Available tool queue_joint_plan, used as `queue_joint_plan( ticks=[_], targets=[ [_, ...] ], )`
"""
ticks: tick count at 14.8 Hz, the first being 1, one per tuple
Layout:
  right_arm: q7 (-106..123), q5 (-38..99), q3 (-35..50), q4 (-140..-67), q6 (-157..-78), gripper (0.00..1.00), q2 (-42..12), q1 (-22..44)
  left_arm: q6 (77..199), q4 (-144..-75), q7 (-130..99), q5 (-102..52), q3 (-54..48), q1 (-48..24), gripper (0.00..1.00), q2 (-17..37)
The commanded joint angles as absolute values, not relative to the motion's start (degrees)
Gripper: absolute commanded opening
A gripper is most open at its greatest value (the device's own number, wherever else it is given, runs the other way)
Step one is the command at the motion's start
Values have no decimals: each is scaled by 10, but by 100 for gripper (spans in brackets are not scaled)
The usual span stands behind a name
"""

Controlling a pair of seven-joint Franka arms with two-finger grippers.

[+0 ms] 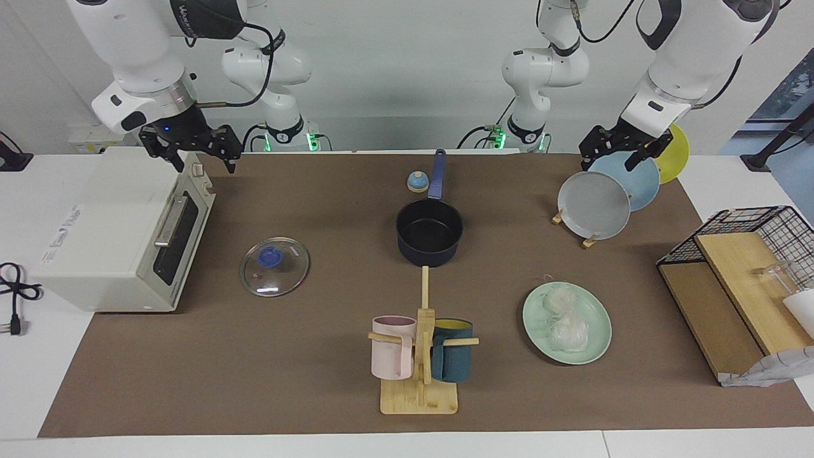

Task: Transfer vermicelli from plate to pot
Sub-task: 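Move the left gripper toward the vermicelli on the green plate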

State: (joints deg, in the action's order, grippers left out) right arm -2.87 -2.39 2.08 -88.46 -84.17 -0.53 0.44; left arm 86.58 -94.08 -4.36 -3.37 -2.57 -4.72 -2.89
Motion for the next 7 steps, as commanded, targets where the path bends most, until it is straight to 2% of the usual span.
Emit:
queue_joint_plan(
  ticks=[1,7],
  targets=[
    [-25,10,23,-886,-847,100,-1,-1,860,-942,-38,-21,-25,-43,100,-40],
    [-25,11,23,-886,-848,100,-1,-1,864,-949,-47,-21,-26,-43,100,-42]
  ],
)
